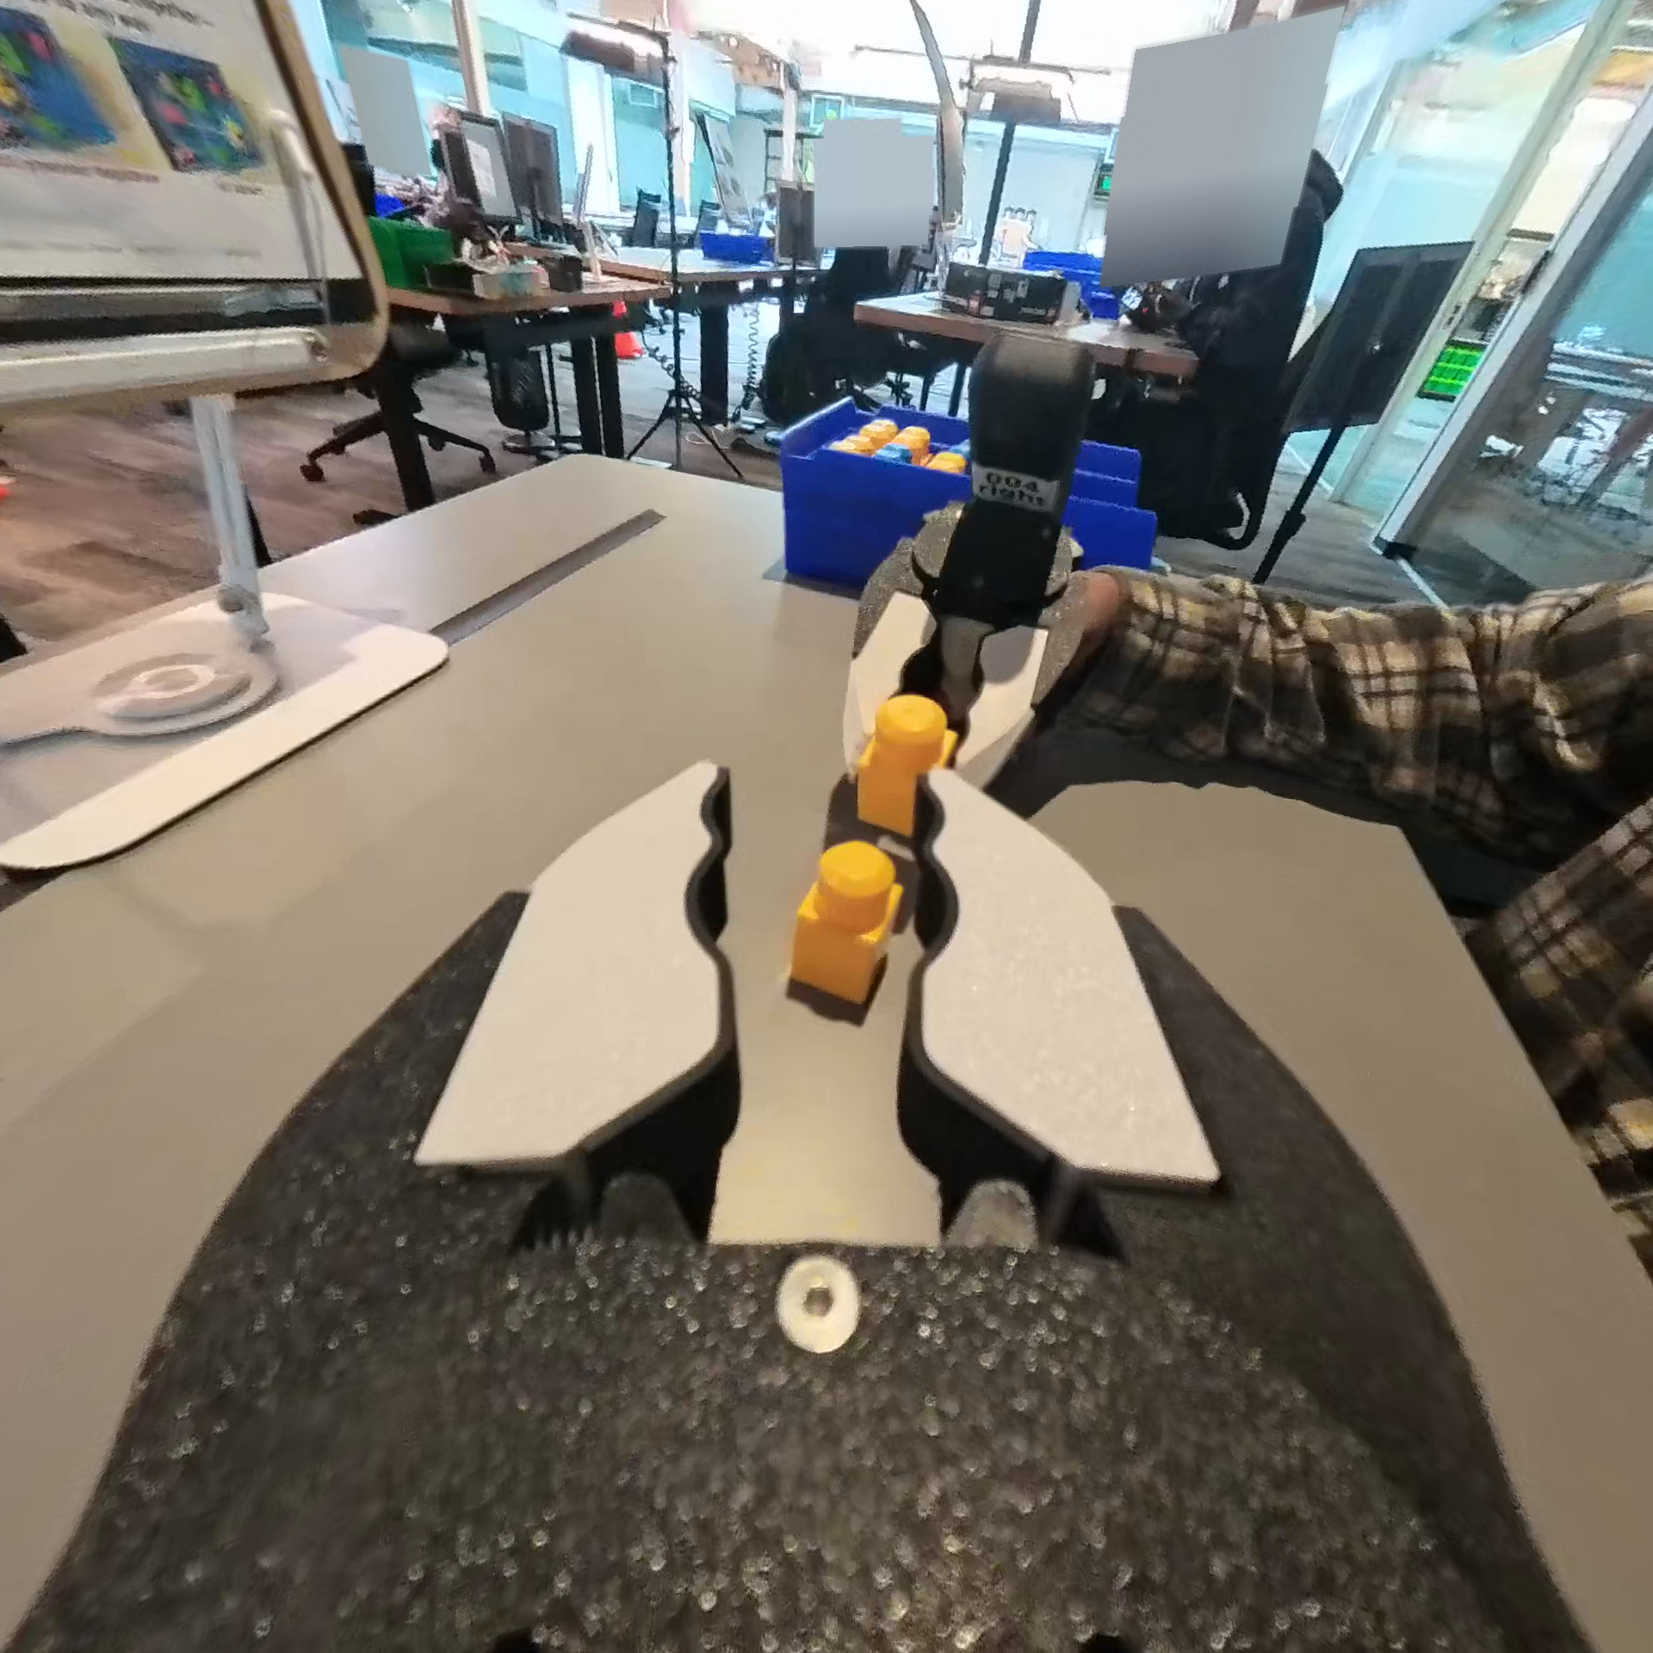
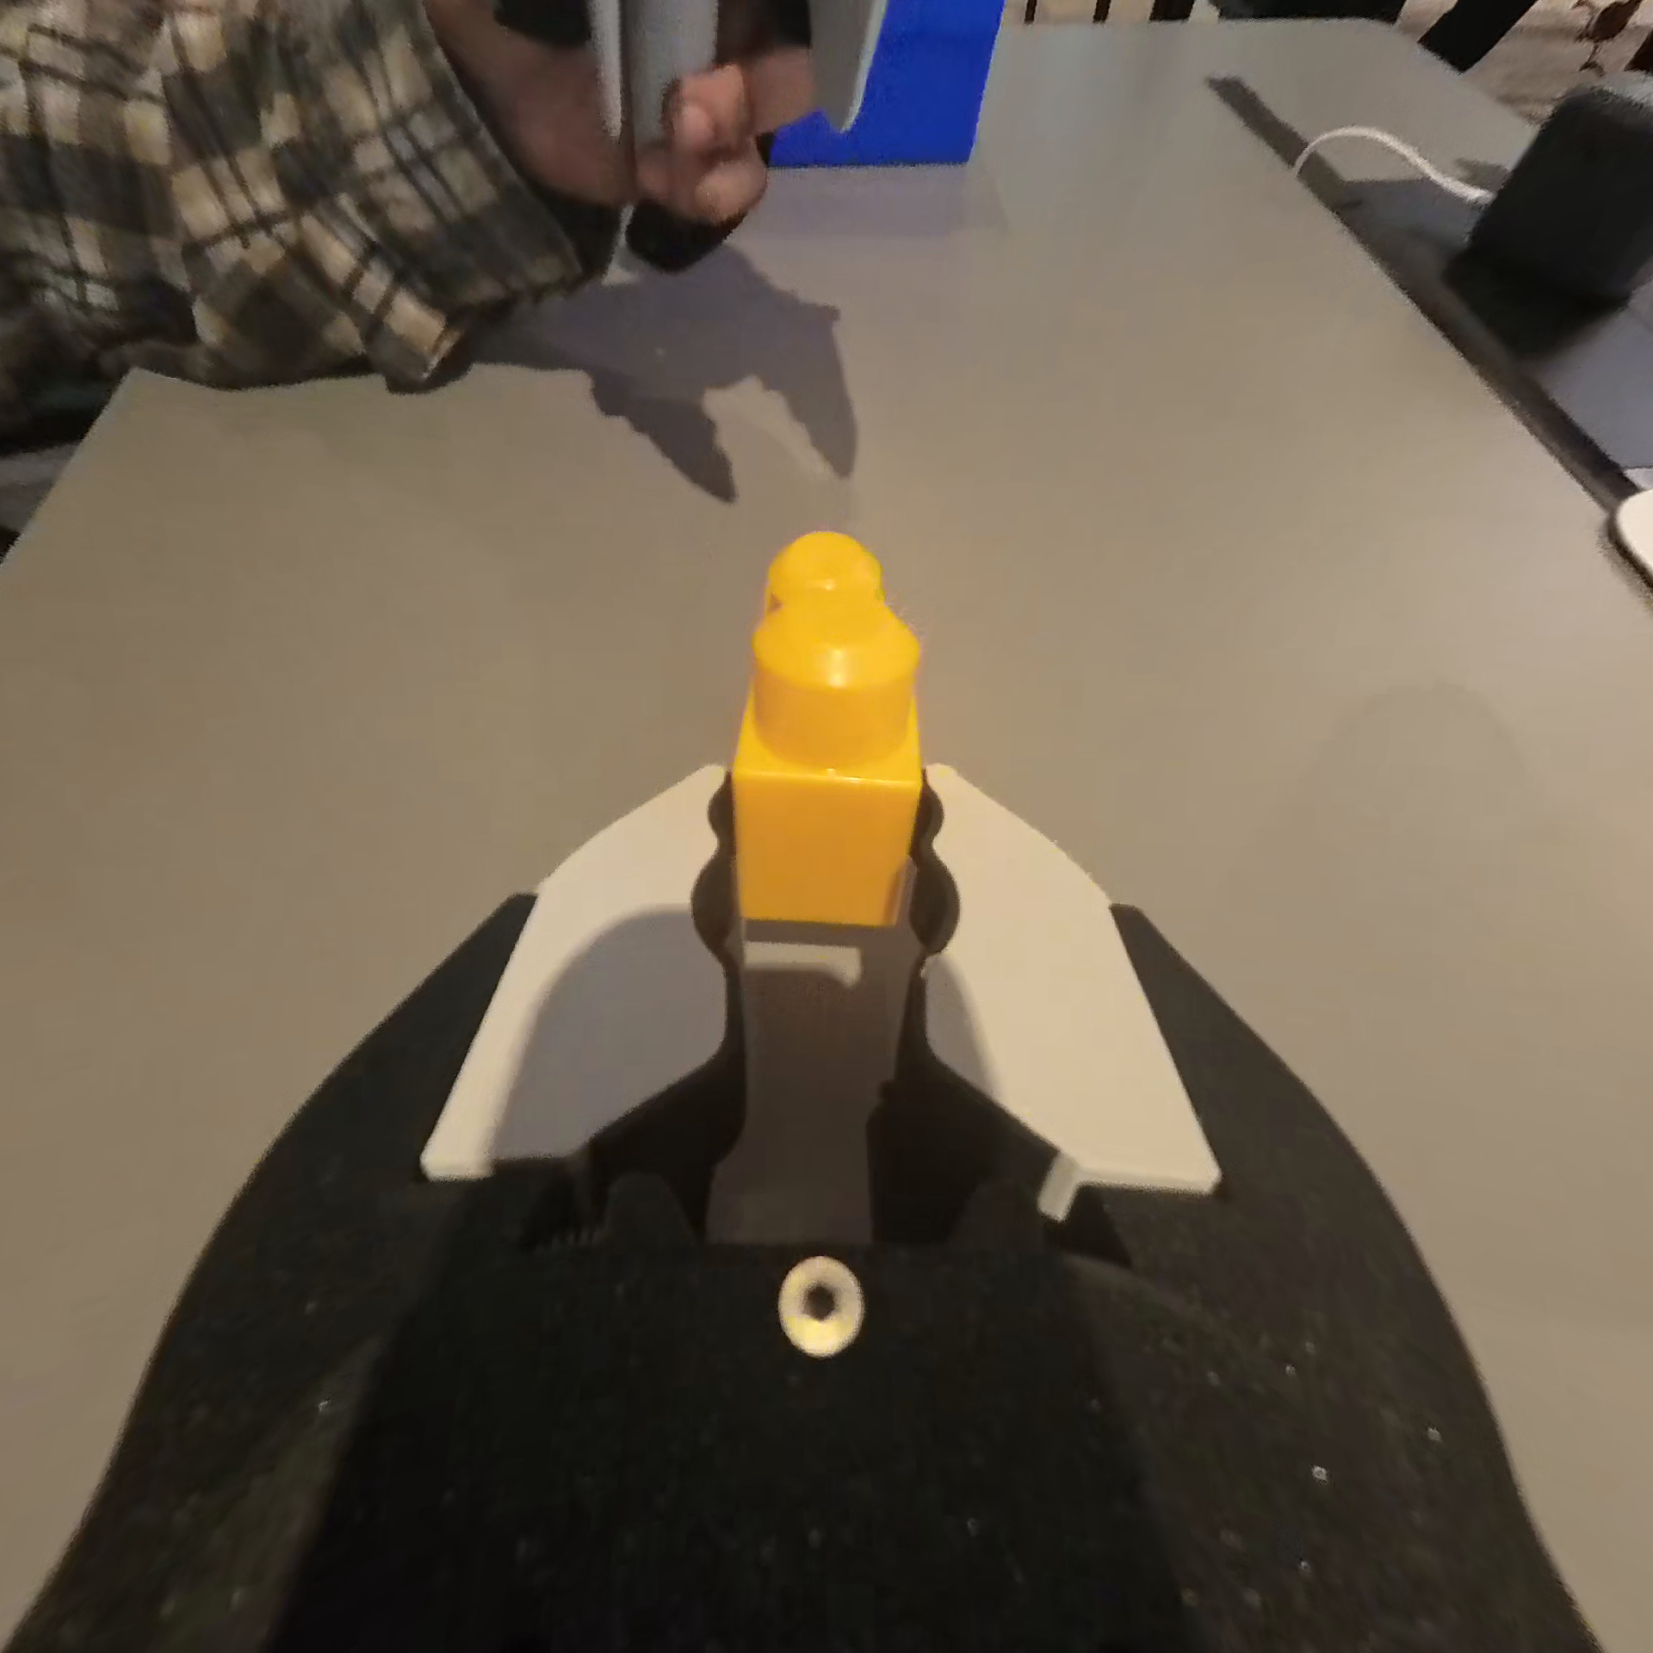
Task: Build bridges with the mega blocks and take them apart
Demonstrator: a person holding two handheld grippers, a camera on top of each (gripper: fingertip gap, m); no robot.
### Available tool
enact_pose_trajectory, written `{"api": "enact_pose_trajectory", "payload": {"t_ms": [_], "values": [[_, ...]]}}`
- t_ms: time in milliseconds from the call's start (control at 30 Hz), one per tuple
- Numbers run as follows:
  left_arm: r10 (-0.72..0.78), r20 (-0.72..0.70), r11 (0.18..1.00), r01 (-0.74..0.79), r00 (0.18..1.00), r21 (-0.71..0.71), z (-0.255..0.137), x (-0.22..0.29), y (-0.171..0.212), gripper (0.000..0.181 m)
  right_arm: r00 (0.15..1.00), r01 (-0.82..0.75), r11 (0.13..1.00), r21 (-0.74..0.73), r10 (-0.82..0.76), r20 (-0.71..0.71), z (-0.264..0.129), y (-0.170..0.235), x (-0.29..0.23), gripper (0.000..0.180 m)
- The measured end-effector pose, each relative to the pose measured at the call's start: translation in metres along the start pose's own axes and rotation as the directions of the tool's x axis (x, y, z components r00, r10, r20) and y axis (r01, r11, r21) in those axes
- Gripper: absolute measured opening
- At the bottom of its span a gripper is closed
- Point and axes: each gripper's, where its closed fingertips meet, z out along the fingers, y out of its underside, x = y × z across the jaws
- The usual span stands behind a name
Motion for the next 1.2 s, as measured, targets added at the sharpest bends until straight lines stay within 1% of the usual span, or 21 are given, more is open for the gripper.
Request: {"api": "enact_pose_trajectory", "payload": {"t_ms": [133,300,500,900,1000,1200], "values": [[-0.010,0.018,0.999,0.010,1.000,-0.037,-0.002,-0.006,0.009,0.038,1.000,0.002,0.999,-0.042,-0.002,0.008,0.008,0.005,0.000,0.036],[0.033,0.020,0.996,-0.031,0.999,-0.082,0.002,-0.001,0.014,0.036,1.000,0.001,0.997,-0.079,-0.001,0.004,0.017,0.006,0.002,0.036],[0.062,0.006,0.990,-0.061,0.998,-0.127,0.009,0.005,0.022,0.035,1.000,0.016,0.980,-0.198,-0.012,0.025,0.032,0.019,0.000,0.037],[0.084,-0.027,0.978,-0.087,0.996,-0.188,0.017,0.013,0.034,0.034,0.998,0.034,0.969,-0.246,-0.023,0.050,0.034,0.026,-0.003,0.037],[0.081,-0.032,0.975,-0.086,0.996,-0.203,0.018,0.014,0.036,0.034,0.999,0.035,0.974,-0.224,-0.030,0.028,0.032,0.023,0.000,0.044],[0.086,-0.044,0.972,-0.094,0.995,-0.216,0.018,0.016,0.038,0.034,0.998,0.062,0.975,-0.216,-0.062,0.008,0.024,0.020,-0.001,0.049]]}}
